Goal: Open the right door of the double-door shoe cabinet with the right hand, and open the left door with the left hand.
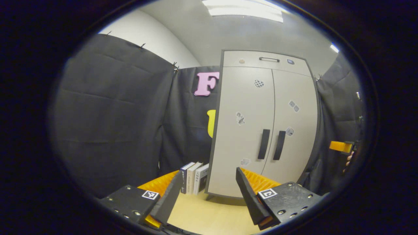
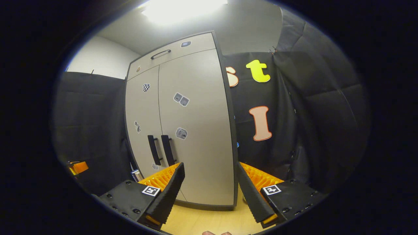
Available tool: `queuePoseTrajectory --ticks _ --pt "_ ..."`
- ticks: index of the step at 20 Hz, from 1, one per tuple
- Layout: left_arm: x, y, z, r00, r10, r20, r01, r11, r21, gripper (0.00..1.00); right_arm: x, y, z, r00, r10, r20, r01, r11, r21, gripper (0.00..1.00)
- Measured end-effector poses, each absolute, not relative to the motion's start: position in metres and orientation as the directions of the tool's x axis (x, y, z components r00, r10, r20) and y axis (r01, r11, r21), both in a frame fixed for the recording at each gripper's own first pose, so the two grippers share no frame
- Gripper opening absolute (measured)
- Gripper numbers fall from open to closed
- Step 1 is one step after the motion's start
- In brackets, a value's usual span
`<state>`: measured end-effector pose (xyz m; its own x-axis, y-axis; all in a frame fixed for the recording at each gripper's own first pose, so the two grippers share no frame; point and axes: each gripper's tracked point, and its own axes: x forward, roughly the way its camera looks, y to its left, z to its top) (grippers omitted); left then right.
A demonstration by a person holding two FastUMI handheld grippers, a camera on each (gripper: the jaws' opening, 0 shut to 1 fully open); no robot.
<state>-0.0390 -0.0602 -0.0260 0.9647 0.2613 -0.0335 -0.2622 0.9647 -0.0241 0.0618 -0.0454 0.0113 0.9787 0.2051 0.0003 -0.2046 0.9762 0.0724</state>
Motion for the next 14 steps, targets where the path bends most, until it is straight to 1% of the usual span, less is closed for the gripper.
queuePoseTrajectory --ticks 2,8,14 --pt "-0.032 -0.055 -0.03 0.968 0.248 -0.037 -0.249 0.968 -0.03 0.94 0.069 -0.032 0.022 0.979 0.201 0.02 -0.202 0.977 0.075 0.98" --pt "-0.001 -0.032 -0.038 0.987 0.157 -0.037 -0.159 0.984 -0.081 0.94 0.101 0.034 0.059 0.977 0.204 0.07 -0.209 0.975 0.071 0.98" --pt "0.032 -0.015 -0.054 0.998 0.058 -0.033 -0.061 0.992 -0.108 0.94 0.148 0.093 0.05 0.981 0.193 0.037 -0.195 0.977 0.081 0.98"
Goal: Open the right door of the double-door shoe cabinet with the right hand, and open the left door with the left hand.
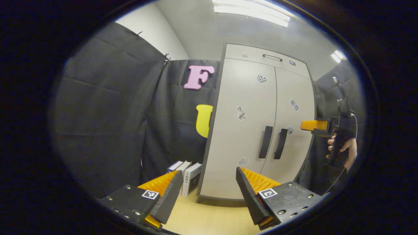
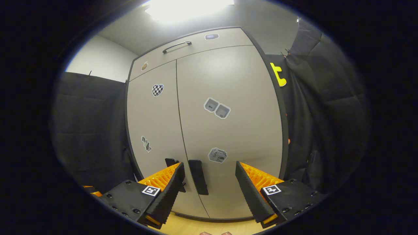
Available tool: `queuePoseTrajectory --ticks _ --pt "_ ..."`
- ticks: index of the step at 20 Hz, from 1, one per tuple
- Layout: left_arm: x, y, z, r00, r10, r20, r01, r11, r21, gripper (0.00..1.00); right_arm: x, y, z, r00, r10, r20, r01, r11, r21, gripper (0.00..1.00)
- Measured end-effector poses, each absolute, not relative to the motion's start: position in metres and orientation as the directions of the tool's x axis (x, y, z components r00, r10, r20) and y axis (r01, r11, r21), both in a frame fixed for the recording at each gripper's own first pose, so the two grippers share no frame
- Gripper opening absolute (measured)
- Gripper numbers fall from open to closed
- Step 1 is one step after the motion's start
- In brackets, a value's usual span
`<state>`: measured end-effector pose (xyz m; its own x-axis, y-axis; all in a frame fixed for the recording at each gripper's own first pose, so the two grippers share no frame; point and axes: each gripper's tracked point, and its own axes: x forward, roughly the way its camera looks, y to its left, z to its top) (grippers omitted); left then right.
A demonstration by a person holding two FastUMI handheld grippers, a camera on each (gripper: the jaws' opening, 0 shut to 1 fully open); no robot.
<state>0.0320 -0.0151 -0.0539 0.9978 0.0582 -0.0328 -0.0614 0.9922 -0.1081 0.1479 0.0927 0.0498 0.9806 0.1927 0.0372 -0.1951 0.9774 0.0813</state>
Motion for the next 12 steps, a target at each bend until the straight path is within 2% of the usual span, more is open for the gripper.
queuePoseTrajectory --ticks 12 --pt "0.053 0.035 -0.086 0.998 -0.037 -0.043 0.032 0.994 -0.106 0.94 0.219 0.119 0.003 0.998 0.038 -0.042 -0.037 0.999 0.025 0.98"
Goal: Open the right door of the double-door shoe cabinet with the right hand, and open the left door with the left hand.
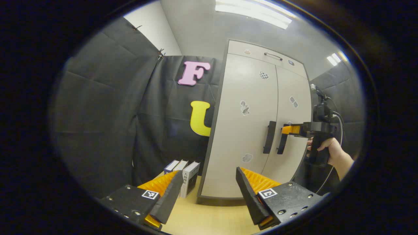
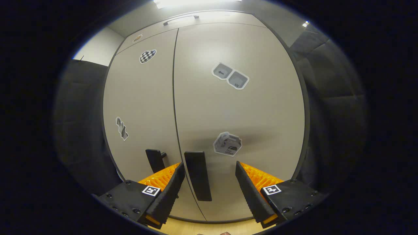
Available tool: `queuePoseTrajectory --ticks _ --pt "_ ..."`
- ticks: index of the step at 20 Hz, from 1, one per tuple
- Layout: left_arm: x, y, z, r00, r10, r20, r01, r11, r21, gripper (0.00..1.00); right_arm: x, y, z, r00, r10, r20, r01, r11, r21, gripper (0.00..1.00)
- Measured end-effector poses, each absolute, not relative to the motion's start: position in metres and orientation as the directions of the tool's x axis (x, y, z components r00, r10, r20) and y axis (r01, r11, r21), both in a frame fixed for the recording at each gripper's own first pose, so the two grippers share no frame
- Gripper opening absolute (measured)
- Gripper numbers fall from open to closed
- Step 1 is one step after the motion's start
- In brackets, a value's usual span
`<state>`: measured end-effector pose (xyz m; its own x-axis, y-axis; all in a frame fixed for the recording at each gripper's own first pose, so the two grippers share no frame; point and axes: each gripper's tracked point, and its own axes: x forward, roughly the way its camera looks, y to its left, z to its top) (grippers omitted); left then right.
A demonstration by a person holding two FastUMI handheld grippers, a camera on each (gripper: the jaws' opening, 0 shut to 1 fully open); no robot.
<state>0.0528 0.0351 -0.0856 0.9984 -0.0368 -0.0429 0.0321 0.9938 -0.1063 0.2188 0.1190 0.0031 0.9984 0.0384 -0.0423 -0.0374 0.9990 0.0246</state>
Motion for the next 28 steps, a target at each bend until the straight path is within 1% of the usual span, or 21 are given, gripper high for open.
queuePoseTrajectory --ticks 5,6,7,8,9,11,12,13,14,15,16,17,18,19,20,21,22,24,25,26,28 --pt "0.055 0.05 -0.096 0.997 -0.051 -0.062 0.044 0.992 -0.117 0.94 0.237 0.129 -0.013 0.996 0.014 -0.091 -0.012 1.0 0.023 0.97" --pt "0.056 0.053 -0.098 0.996 -0.049 -0.069 0.04 0.992 -0.12 0.94 0.239 0.132 -0.015 0.994 0.018 -0.105 -0.015 0.999 0.03 0.92" --pt "0.056 0.056 -0.102 0.996 -0.046 -0.073 0.036 0.991 -0.125 0.94 0.24 0.133 -0.018 0.993 0.016 -0.119 -0.012 0.999 0.031 0.83" --pt "0.055 0.06 -0.103 0.996 -0.043 -0.075 0.033 0.991 -0.132 0.94 0.241 0.134 -0.02 0.991 0.012 -0.13 -0.008 0.999 0.031 0.78" --pt "0.052 0.064 -0.105 0.996 -0.04 -0.076 0.03 0.99 -0.138 0.94 0.243 0.134 -0.021 0.99 0.012 -0.137 -0.007 0.999 0.037 0.68" --pt "0.048 0.068 -0.108 0.996 -0.04 -0.081 0.028 0.989 -0.143 0.94 0.243 0.14 -0.027 0.984 0.03 -0.176 -0.014 0.996 0.091 0.56" --pt "0.047 0.069 -0.111 0.995 -0.043 -0.089 0.03 0.989 -0.146 0.94 0.244 0.136 -0.025 0.985 0.011 -0.174 0.007 0.995 0.103 0.44" --pt "0.046 0.069 -0.113 0.994 -0.045 -0.096 0.03 0.988 -0.151 0.94 0.246 0.136 -0.027 0.983 0.018 -0.18 0.001 0.994 0.106 0.39" --pt "0.046 0.069 -0.115 0.994 -0.046 -0.1 0.029 0.987 -0.158 0.94 0.244 0.135 -0.026 0.985 0.02 -0.172 -0.004 0.996 0.092 0.41" --pt "0.046 0.067 -0.117 0.993 -0.048 -0.105 0.03 0.986 -0.164 0.94 0.243 0.135 -0.026 0.986 0.022 -0.167 -0.011 0.998 0.068 0.31" --pt "0.046 0.066 -0.118 0.993 -0.052 -0.109 0.033 0.985 -0.169 0.94 0.242 0.134 -0.026 0.987 0.02 -0.16 -0.015 0.999 0.03 0.34" --pt "0.046 0.062 -0.119 0.992 -0.058 -0.111 0.039 0.985 -0.17 0.94 0.244 0.136 -0.027 0.989 0.024 -0.145 -0.022 1.0 0.015 0.21" --pt "0.044 0.059 -0.119 0.991 -0.065 -0.115 0.046 0.986 -0.163 0.94 0.244 0.136 -0.026 0.991 0.043 -0.13 -0.043 0.999 -0.001 0.23" --pt "0.043 0.055 -0.121 0.99 -0.069 -0.121 0.051 0.987 -0.15 0.94 0.246 0.135 -0.025 0.992 0.057 -0.112 -0.059 0.998 -0.009 0.12" --pt "0.042 0.051 -0.123 0.989 -0.073 -0.129 0.056 0.989 -0.134 0.95 0.242 0.136 -0.026 0.991 0.075 -0.109 -0.075 0.997 0.002 0.08" --pt "0.04 0.046 -0.124 0.987 -0.08 -0.136 0.063 0.991 -0.119 0.95 0.241 0.136 -0.026 0.989 0.092 -0.117 -0.091 0.996 0.009 0.1" --pt "0.038 0.041 -0.126 0.986 -0.088 -0.142 0.073 0.991 -0.109 0.95 0.24 0.136 -0.027 0.986 0.104 -0.127 -0.104 0.995 0.009 0.07" --pt "0.033 0.031 -0.127 0.984 -0.099 -0.151 0.084 0.991 -0.102 0.94 0.235 0.135 -0.028 0.983 0.122 -0.134 -0.123 0.992 0.005 0.1" --pt "0.031 0.026 -0.129 0.983 -0.102 -0.154 0.088 0.991 -0.1 0.95 0.232 0.136 -0.028 0.983 0.128 -0.133 -0.128 0.992 0.009 0.07" --pt "0.028 0.023 -0.128 0.983 -0.105 -0.153 0.09 0.991 -0.099 0.94 0.228 0.137 -0.028 0.983 0.134 -0.128 -0.134 0.991 0.01 0.1" --pt "0.024 0.016 -0.13 0.982 -0.108 -0.155 0.092 0.99 -0.107 0.94 0.222 0.137 -0.028 0.982 0.144 -0.122 -0.144 0.99 0.011 0.1"
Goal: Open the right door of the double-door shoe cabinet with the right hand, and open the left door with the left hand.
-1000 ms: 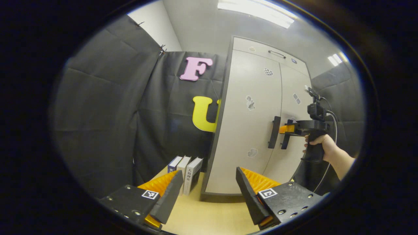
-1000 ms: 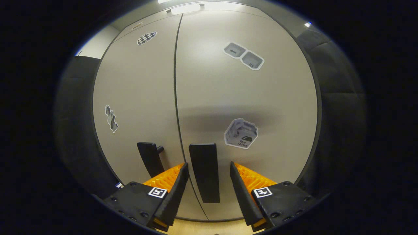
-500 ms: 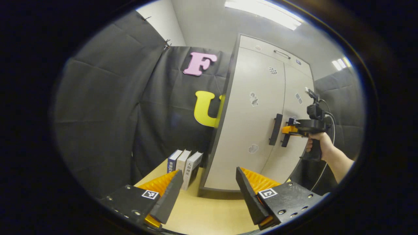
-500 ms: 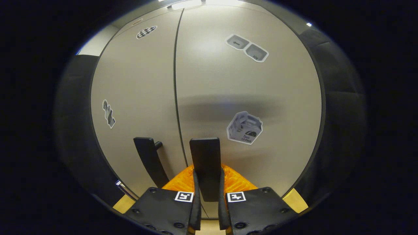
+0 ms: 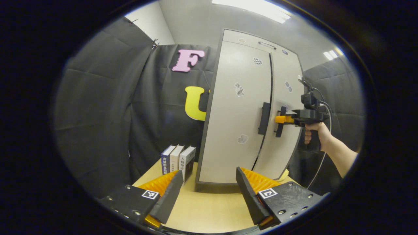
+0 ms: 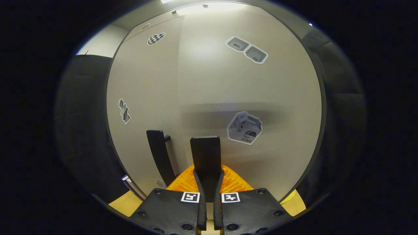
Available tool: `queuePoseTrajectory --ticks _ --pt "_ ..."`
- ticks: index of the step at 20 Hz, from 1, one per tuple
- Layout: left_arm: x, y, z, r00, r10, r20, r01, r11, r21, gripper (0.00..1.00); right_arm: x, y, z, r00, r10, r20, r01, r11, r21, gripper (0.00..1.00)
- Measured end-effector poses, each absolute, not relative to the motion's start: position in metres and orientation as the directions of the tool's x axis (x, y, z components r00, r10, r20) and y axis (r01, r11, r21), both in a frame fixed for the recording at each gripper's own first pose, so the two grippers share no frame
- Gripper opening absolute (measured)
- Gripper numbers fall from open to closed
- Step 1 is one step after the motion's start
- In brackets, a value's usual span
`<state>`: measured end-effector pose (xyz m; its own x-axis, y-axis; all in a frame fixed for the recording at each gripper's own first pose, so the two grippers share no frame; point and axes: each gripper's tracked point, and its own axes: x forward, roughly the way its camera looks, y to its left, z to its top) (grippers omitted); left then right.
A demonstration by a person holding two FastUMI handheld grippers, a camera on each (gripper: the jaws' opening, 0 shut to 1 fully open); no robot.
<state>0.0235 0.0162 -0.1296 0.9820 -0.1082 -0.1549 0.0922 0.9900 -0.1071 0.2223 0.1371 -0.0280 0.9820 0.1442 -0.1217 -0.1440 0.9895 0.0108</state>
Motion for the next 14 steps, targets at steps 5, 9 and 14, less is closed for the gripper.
queuePoseTrajectory --ticks 5,9,14 --pt "0.015 0.012 -0.126 0.982 -0.078 -0.172 0.057 0.99 -0.125 0.94 0.199 0.131 -0.029 0.974 0.182 -0.132 -0.181 0.983 0.018 0.1" --pt "0.008 0.01 -0.115 0.985 -0.045 -0.168 0.028 0.995 -0.101 0.94 0.176 0.121 -0.03 0.972 0.198 -0.129 -0.197 0.98 0.015 0.1" --pt "-0.009 -0.001 -0.122 0.982 0.045 -0.184 -0.061 0.995 -0.085 0.94 0.148 0.107 -0.03 0.944 0.294 -0.148 -0.298 0.955 -0.003 0.1"
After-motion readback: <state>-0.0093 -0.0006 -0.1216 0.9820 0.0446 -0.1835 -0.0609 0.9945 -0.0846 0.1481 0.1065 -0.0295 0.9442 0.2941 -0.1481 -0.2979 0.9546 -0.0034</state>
